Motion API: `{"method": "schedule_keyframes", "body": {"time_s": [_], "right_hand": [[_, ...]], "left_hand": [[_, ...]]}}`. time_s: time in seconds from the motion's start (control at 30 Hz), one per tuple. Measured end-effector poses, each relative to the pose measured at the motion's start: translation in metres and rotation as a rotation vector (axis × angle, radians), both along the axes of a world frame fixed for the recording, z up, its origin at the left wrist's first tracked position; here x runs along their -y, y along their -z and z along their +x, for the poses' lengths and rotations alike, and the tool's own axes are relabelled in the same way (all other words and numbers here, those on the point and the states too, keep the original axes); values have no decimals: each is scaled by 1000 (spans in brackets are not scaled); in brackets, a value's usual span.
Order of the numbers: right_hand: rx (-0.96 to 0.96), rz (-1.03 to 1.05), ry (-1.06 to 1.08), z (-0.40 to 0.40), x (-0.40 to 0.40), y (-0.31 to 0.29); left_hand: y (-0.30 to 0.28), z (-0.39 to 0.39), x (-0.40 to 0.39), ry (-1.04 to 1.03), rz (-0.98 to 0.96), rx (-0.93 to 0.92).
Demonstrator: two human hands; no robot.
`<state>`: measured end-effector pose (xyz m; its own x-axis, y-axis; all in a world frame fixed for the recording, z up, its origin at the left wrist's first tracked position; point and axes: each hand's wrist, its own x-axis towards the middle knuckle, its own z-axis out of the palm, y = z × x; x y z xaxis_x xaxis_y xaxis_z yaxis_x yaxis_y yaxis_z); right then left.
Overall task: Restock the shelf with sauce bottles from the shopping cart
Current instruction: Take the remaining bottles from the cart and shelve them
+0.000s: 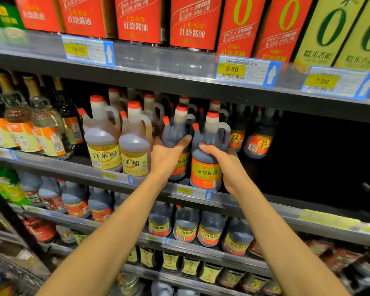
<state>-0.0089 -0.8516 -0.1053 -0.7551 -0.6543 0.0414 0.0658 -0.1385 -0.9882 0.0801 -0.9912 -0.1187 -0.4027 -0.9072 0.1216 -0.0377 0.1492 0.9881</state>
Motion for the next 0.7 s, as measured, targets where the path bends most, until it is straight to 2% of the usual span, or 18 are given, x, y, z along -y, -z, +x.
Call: {"method": "schedule_keyframes", "body": {"time_s": [0.37,0.57,0.7], "right_hand": [[-35,45,63,12,-4,9],[-37,72,183,24,-8,9],[-46,96,229,31,-16,6]], "left_hand": [[4,17,-7,98,-20,259],[7,43,-13,195,-218,426],[9,59,-16,263,-338,472]]}}
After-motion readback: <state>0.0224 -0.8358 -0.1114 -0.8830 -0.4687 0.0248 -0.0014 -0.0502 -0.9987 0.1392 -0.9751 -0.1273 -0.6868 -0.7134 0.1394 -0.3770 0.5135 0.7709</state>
